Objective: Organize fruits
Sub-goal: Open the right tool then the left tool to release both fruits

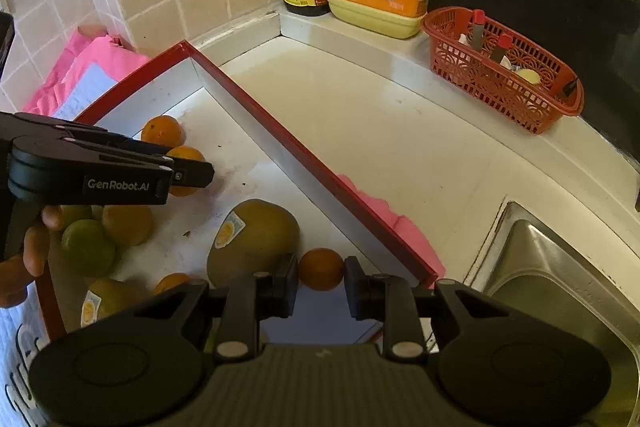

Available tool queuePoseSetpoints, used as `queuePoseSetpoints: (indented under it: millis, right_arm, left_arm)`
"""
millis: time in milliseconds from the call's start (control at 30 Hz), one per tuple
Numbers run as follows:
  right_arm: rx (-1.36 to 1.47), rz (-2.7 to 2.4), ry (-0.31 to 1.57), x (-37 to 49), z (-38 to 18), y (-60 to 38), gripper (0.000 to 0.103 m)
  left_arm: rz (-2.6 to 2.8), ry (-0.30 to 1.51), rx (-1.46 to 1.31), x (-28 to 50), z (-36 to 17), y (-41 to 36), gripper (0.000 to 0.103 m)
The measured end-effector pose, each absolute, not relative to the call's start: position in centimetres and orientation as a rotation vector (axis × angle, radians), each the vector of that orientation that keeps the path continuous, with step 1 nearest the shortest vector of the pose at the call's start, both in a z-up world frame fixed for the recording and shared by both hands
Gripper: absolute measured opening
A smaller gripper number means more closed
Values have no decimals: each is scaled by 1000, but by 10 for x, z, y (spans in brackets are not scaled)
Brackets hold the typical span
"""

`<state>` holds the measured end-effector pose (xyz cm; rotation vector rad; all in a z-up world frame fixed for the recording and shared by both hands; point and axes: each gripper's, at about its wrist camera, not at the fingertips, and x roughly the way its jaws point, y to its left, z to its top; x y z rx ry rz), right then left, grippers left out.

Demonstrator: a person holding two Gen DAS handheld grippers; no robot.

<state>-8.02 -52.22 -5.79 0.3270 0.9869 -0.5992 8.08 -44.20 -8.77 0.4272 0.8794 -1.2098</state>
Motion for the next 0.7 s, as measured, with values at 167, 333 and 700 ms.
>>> queuePoseSetpoints:
  millis: [167, 333, 700]
  right_arm:
    - [321, -594, 992, -80, -59, -522, 27]
    - [315, -589, 991, -81, -58, -521, 27]
    - [322, -591, 965, -93, -51, -524, 33]
  left_arm:
    - [-1196, 894, 427, 84, -90, -443, 47]
    - [-1196, 893, 440, 82, -92, -445, 47]
    - [-1149, 859, 455, 81, -86, -441, 79]
